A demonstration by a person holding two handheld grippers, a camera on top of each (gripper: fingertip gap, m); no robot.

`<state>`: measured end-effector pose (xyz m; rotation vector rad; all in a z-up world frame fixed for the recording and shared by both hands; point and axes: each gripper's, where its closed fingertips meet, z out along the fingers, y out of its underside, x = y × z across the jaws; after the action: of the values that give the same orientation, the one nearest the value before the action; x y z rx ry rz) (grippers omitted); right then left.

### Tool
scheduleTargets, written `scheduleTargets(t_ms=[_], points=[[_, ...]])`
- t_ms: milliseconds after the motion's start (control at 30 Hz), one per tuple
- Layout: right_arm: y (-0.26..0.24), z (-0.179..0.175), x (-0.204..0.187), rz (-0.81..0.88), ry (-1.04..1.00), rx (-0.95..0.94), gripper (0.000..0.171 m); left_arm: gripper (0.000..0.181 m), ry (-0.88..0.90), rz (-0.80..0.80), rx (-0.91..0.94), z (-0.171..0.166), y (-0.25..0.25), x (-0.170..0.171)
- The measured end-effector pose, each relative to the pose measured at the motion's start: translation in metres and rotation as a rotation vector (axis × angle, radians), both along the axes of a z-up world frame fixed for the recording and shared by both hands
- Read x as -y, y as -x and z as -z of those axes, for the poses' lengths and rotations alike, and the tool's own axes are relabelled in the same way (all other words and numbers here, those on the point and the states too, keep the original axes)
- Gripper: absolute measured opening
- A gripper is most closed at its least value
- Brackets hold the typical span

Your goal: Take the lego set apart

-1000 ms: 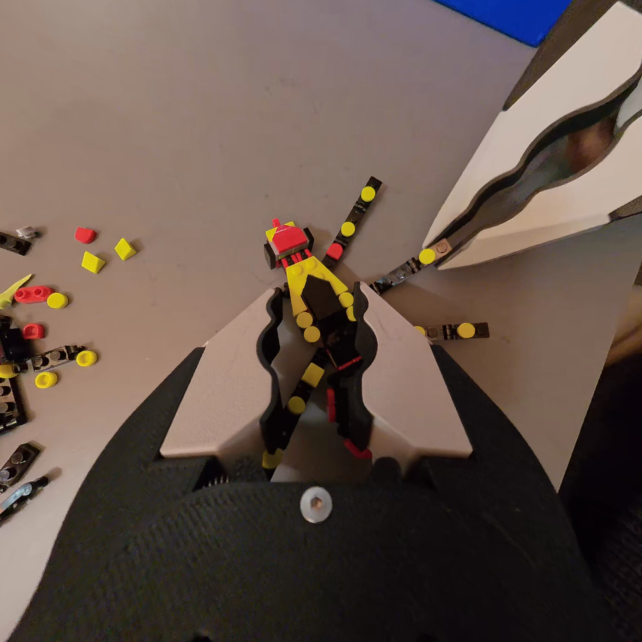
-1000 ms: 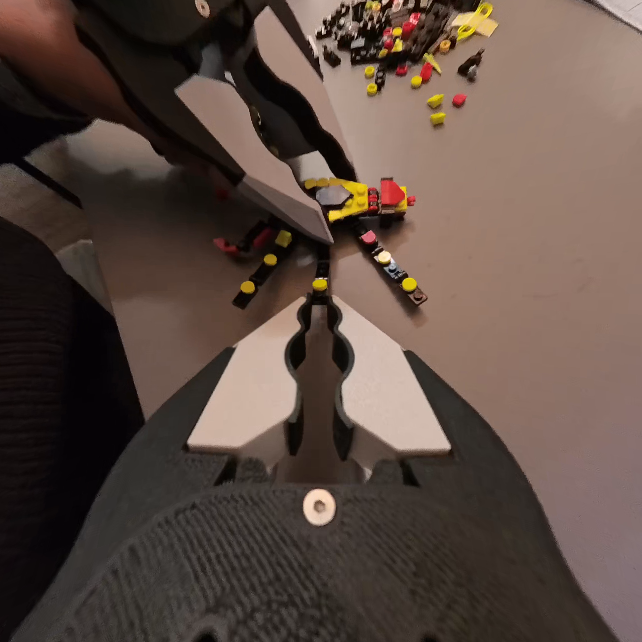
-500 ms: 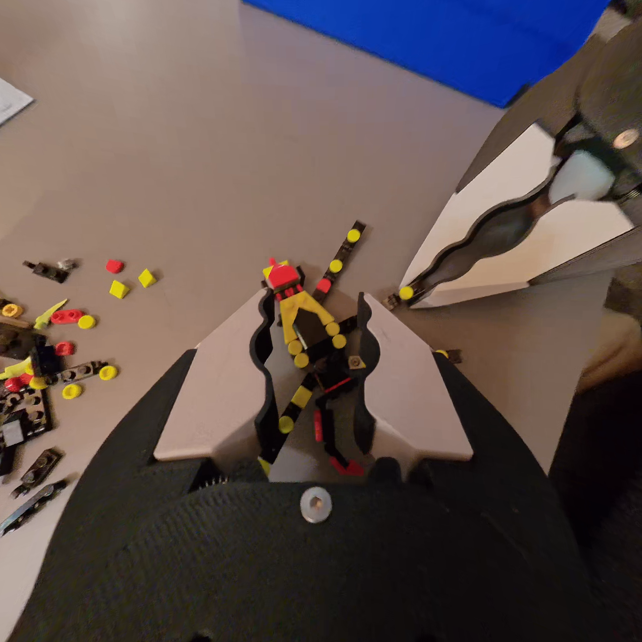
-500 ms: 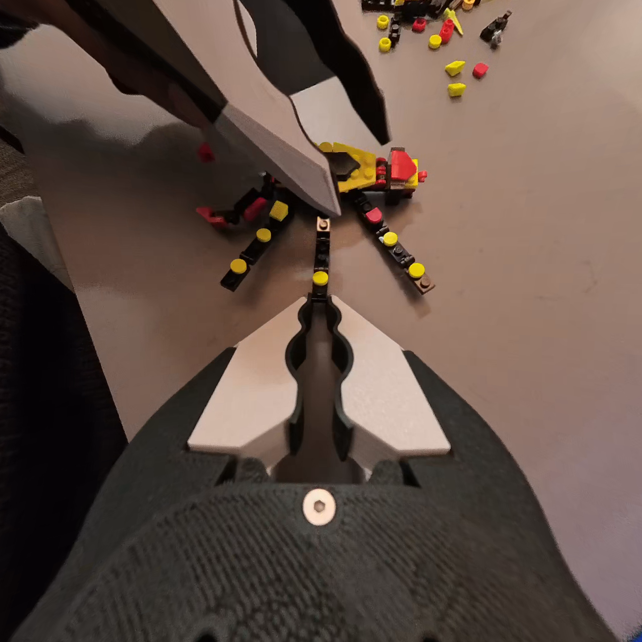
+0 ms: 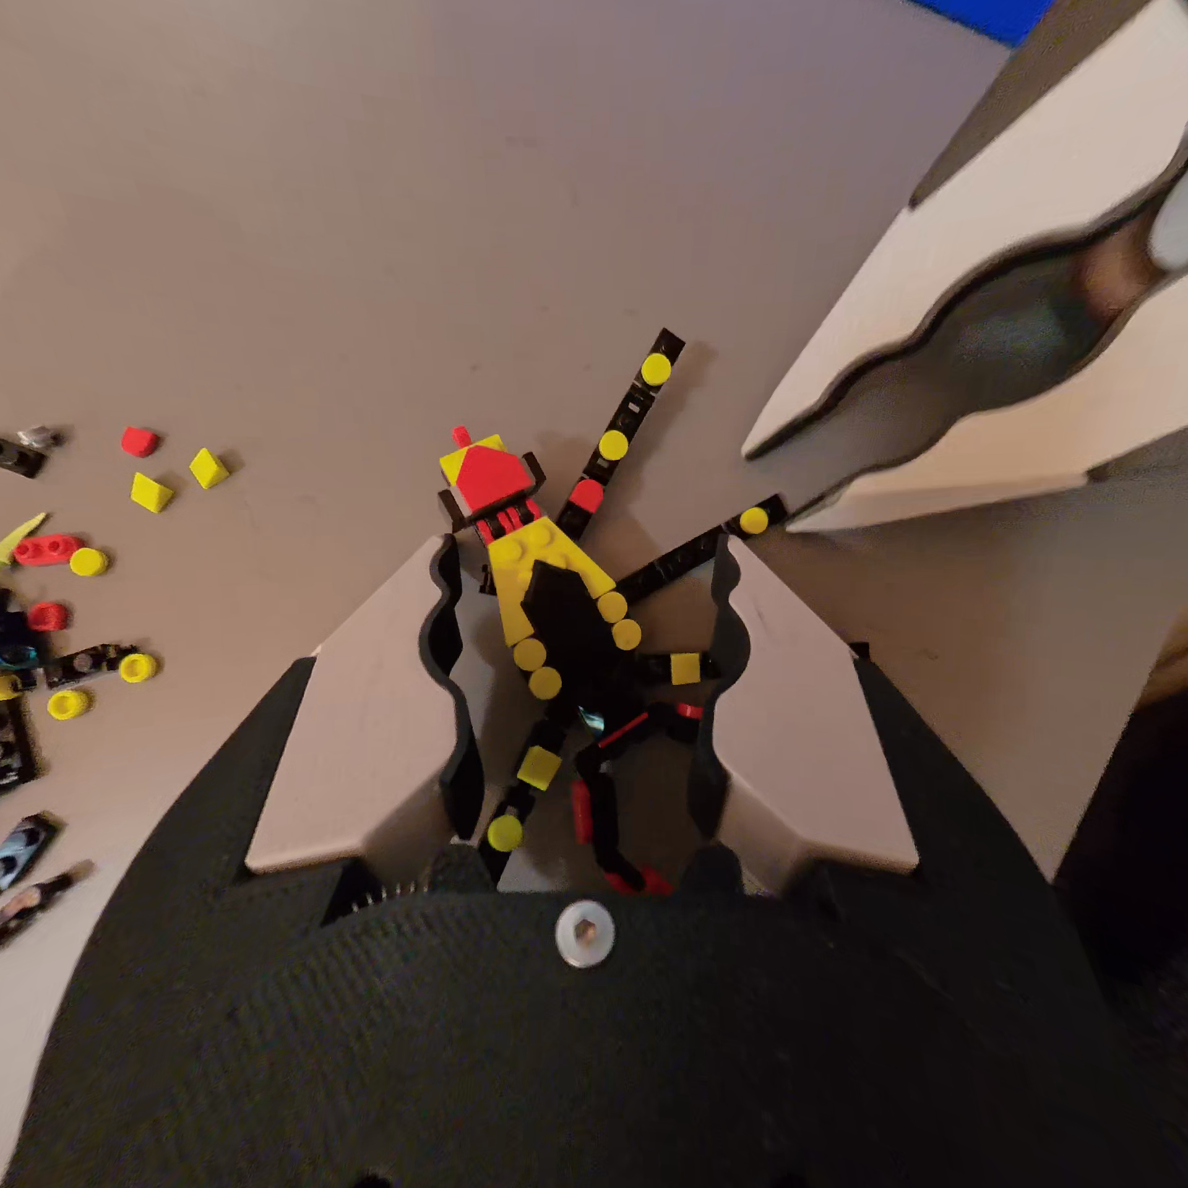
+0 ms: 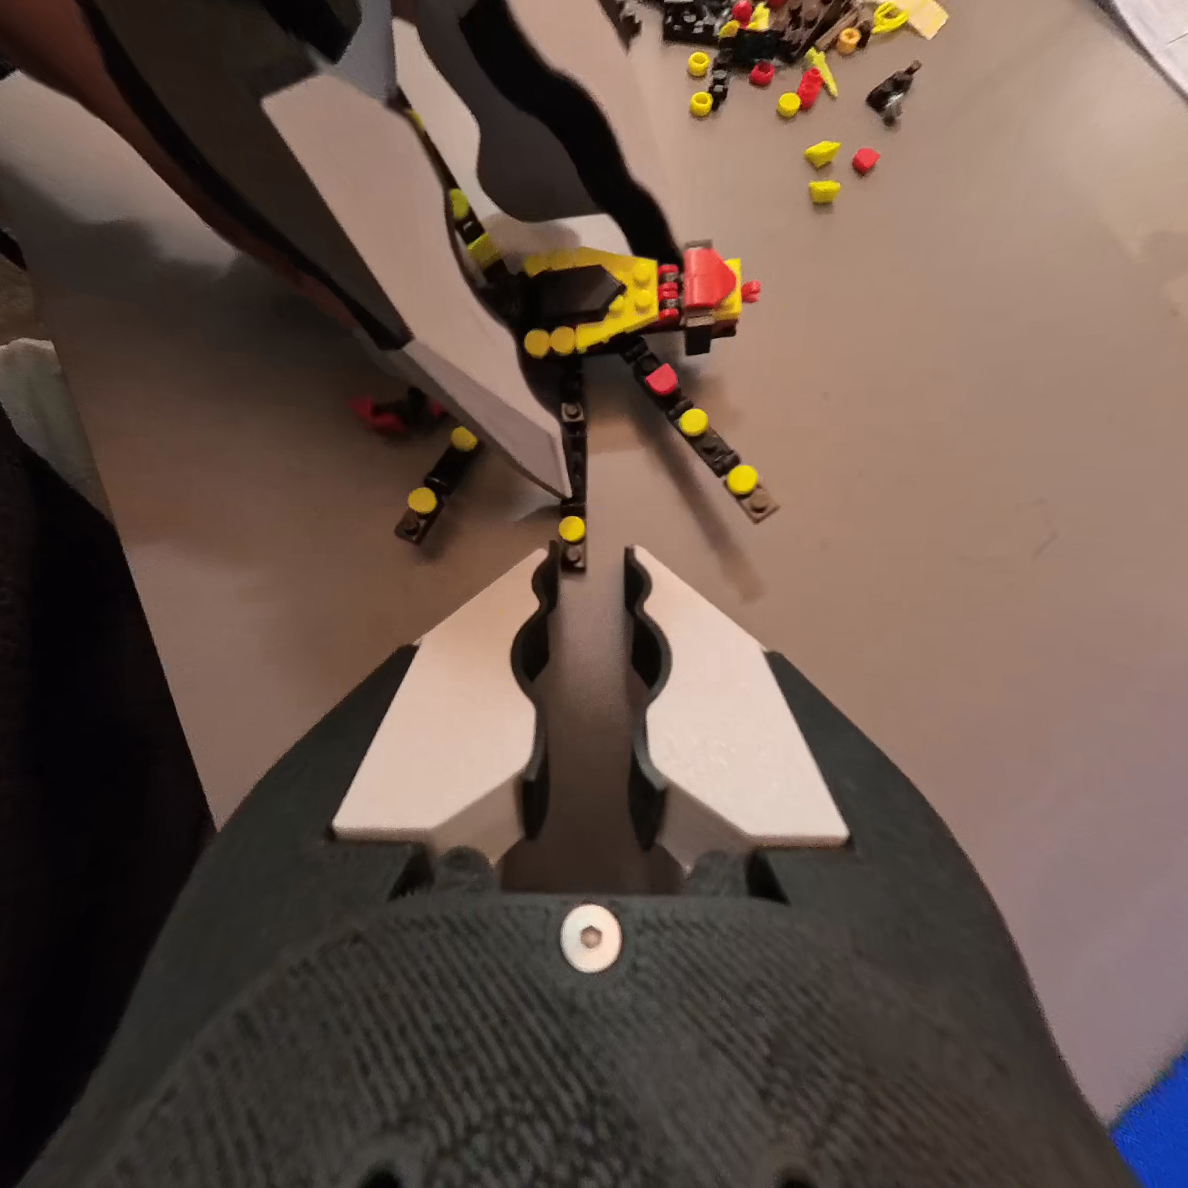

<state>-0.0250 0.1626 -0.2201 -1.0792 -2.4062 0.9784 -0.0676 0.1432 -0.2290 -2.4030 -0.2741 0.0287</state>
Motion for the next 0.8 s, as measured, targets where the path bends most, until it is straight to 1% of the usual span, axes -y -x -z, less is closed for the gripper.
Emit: scheduleTargets(t_ms=[67, 200, 467, 567, 700, 800], points=[[0.002, -0.008, -0.004, 0.008, 0.034, -0.025, 0.018, 0.079, 0.001, -0.005, -0.008, 0.0, 0.0, -0.001], [0.005, -0.02, 0.002, -0.007, 0.093, -0.068, 0.011, 0.077, -0.012, -0.008, -0.01, 0.0, 0.002, -0.001], [0.006, 0.004, 0.007, -0.032, -0.039, -0.067, 0.011, 0.074, -0.013, -0.003, -0.009, 0.0, 0.002, -0.002], [0.008, 0.004, 0.009, -0.028, -0.047, -0.08, 0.007, 0.074, -0.013, -0.002, -0.008, 0.0, 0.002, -0.002], [0.008, 0.004, 0.01, -0.027, -0.033, -0.077, 0.007, 0.073, -0.001, 0.007, -0.001, -0.001, 0.002, 0.0], [0.008, 0.004, 0.011, -0.021, -0.015, -0.065, 0.007, 0.077, 0.016, -0.018, 0.005, -0.004, 0.008, 0.005]])
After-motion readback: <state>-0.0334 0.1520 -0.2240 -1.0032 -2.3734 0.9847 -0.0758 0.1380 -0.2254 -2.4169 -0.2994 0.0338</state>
